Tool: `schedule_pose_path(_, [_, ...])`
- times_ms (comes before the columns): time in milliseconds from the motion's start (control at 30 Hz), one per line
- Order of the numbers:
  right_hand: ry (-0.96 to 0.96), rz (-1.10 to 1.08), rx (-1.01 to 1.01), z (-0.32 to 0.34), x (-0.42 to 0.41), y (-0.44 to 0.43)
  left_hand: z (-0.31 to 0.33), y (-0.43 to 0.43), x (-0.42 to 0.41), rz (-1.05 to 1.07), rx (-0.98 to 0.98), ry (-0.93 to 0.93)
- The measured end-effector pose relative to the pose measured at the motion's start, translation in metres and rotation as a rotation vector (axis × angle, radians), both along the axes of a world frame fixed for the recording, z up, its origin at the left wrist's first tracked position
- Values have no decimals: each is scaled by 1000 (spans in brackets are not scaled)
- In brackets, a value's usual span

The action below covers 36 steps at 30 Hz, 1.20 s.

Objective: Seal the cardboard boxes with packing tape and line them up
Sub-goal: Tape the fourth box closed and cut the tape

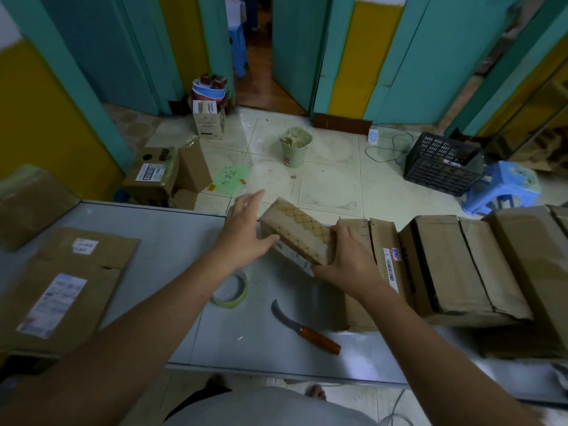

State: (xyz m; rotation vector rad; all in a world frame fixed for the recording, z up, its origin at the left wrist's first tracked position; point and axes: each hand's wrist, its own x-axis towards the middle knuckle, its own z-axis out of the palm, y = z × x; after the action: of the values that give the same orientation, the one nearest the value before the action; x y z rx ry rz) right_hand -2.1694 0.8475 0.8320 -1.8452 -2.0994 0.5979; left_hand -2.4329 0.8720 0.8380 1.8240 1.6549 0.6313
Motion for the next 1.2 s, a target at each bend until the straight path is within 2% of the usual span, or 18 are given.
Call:
schedule_pose_path(67, [22, -108, -11, -7, -4, -8, -8, -19, 20, 90, -145, -234])
schedule_pose_path(133, [27, -164, -3, -14, -8, -16, -15, -35, 45, 27, -300, -413])
schedule_pose_path(300, [-6, -181, 75, -23, -20, -43, -37, -42, 89, 45, -326, -577])
schedule_pose_path(467, [37, -147, -88, -35, -13, -59, -58, -42, 85, -12, -408, -583])
schedule_pose_path(633, [-4, -198, -26, -41, -3, -60, -56, -39, 92, -50, -444, -628])
schedule_pose_path(800, [-226, -174, -74, -38, 3, -66, -61, -43, 98, -78, -470, -600])
schedule_pose_path(900, [-247, -143, -78, -37, 0, -69, -65, -42, 92, -68, -489, -603])
schedule_pose_path(1000, [-218, -156, -96, -35, -1, -70, -71, -43, 89, -82, -457, -510])
schedule_pose_path(1200, [-100, -193, -18, -31, 1, -73, -64, -44, 83, -75, -270, -333])
